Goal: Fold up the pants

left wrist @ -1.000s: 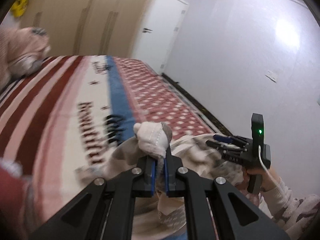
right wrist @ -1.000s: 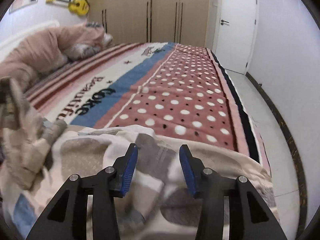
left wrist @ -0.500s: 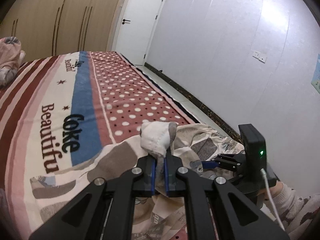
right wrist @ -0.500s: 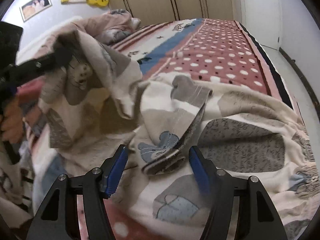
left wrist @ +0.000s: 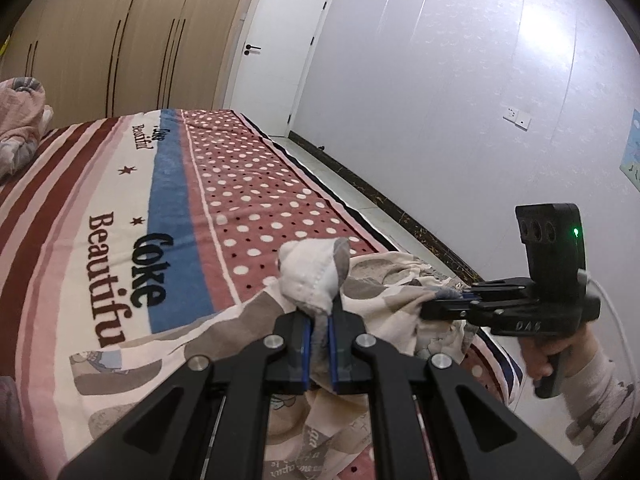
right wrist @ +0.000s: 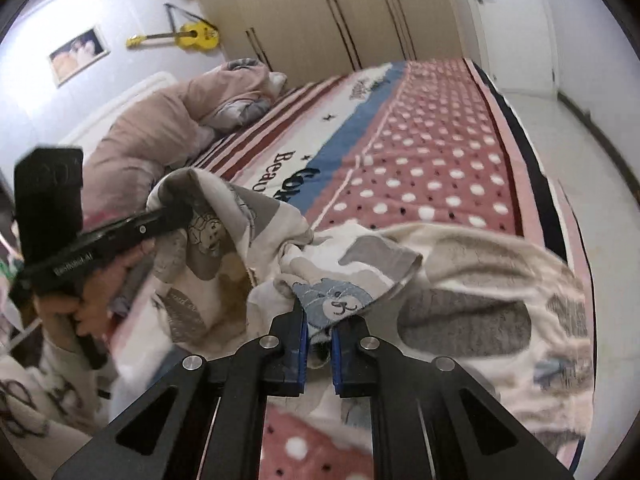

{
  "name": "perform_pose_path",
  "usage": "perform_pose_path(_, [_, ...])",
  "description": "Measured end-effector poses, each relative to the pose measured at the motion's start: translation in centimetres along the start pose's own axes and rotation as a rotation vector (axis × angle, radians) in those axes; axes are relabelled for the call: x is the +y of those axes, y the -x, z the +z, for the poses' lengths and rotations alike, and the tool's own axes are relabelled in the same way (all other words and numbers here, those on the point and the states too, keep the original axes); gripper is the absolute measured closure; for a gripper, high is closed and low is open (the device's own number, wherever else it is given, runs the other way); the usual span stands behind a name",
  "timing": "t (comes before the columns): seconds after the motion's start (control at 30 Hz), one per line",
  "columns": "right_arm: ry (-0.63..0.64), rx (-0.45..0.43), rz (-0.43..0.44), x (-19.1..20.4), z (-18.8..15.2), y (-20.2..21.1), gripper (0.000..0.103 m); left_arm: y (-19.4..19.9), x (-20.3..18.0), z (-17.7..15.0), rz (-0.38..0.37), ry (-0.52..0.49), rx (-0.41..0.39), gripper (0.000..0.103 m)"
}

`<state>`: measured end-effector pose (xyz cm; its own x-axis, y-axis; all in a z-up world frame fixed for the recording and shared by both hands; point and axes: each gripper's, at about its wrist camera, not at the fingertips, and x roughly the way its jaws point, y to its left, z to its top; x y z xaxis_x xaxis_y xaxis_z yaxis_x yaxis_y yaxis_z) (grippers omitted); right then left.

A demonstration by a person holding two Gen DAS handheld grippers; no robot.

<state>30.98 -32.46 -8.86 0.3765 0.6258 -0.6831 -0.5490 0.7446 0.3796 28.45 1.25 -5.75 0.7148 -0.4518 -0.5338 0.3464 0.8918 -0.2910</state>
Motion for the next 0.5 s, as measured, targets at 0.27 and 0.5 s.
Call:
perform_pose_path(0.27, [-0.169, 0.161, -0.117, -5.8, -2.7, -1.3, 0.075, -1.5, -0.8, -0.3, -0.002, -0.013, 0.044, 0.099])
perform_pose_path(0.5, [-0.178, 0.048, -0.112, -7.2, -2.9, 0.9, 0.064, -4.6, -3.0, -0.5, -0.032, -0.033, 0.081, 0.099])
